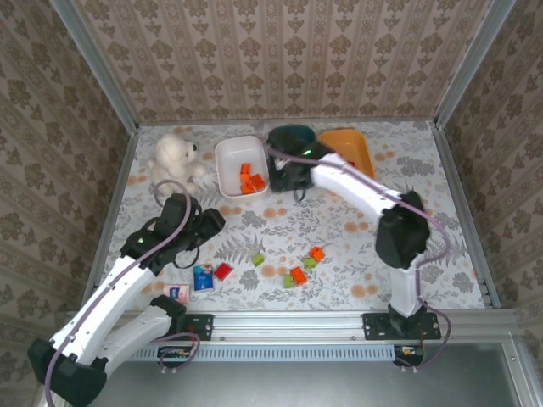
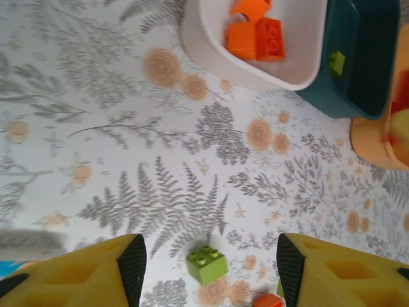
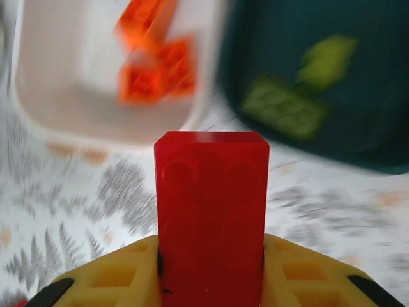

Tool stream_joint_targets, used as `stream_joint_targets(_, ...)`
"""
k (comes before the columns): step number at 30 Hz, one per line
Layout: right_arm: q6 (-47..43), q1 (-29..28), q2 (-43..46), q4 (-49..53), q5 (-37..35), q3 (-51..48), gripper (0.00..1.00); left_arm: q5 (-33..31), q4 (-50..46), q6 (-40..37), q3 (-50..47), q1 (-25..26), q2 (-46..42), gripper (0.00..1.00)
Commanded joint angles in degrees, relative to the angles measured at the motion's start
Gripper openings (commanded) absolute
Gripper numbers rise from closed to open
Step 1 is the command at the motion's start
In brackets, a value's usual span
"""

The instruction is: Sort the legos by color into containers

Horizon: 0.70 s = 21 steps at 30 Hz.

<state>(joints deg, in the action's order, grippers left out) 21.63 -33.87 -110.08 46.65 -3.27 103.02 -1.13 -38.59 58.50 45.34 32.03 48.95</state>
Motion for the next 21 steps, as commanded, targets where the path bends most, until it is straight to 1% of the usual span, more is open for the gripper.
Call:
stream_joint_targets(1, -0.17, 6.86, 0.44, 0.93, -0.37, -1.52, 0.32, 1.74, 7.36, -1.08, 1.79, 1.88, 4.50, 0.59)
stream_joint_targets(4, -0.34, 12.85, -2.45, 1.82, 0.32, 1.95, 0.32, 2.10, 9.45, -2.81, 4.80, 3.69, 9.89, 0.59)
stream_joint_targets(6, 0.33, 16.42, -5.92, 2.98, 0.36, 5.74, 0.32, 2.49, 10.28, -3.90, 7.06, 4.80, 13.31, 0.60)
stream_joint_targets(10, 1.57, 21.44, -13.71, 4.79, 0.60, 14.60, 0.32, 2.88, 11.48, -4.80, 10.49, 6.17, 18.15, 0.60)
stream_joint_targets(15, 0.79, 24.40, -24.99, 9.01, 0.10, 27.91, 0.32, 2.73, 11.77, -4.80, 12.53, 7.11, 20.74, 0.59)
stream_joint_targets(17, 0.42, 25.12, -28.85, 10.91, -1.54, 32.11, 0.32, 2.47, 11.41, -4.63, 12.61, 7.18, 20.86, 0.59)
stream_joint_targets(21, 0.70, 26.46, -31.95, 11.35, -3.58, 33.67, 0.33, 1.53, 10.58, -4.13, 12.62, 7.17, 20.27, 0.60)
